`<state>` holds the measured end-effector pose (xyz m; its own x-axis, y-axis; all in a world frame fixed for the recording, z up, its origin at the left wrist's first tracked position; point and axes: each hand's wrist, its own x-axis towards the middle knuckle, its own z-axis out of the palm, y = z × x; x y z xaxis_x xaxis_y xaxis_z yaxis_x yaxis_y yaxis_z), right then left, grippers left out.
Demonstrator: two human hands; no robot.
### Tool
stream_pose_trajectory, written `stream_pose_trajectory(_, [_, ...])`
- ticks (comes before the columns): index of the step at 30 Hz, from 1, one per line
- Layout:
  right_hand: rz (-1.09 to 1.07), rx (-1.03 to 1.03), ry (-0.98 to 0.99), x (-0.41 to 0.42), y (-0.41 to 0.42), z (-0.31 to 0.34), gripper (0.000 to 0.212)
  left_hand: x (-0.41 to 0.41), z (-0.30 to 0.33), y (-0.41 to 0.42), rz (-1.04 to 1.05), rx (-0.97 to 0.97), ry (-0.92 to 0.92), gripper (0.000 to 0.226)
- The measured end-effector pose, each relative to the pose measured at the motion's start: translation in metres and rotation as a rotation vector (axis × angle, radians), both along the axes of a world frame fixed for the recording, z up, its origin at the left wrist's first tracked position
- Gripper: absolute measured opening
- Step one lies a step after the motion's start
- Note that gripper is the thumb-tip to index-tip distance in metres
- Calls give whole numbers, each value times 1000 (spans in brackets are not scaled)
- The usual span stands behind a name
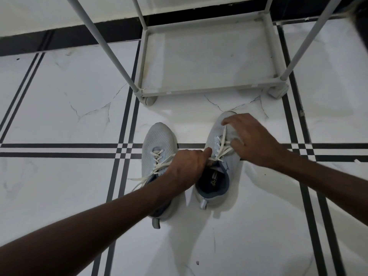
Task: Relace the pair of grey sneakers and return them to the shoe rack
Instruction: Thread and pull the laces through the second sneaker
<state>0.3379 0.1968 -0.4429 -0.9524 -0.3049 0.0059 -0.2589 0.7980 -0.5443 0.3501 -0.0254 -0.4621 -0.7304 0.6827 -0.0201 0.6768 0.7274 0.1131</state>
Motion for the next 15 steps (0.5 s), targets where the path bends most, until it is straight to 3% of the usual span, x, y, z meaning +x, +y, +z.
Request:
stream_pose_trajectory(2, [241, 162, 64, 14, -12, -15, 51, -1, 0, 1, -24, -6, 34, 22])
stream_pose_trajectory(4, [353, 267, 130, 24, -16, -33, 34, -3, 0, 1, -35, 9, 28, 18])
stream_pose_trajectory(6, [338, 294, 192, 25, -14, -40, 19, -5, -4, 1, -44, 7, 5, 20])
stream_pose_trajectory(12, [292, 350, 202, 30, -17, -29, 7, 2, -4, -4, -39, -30, -38, 20])
stream_pose_trajectory(15, [265, 302, 114, 36, -16, -30, 16, 6, -4, 1, 31, -73, -78, 22])
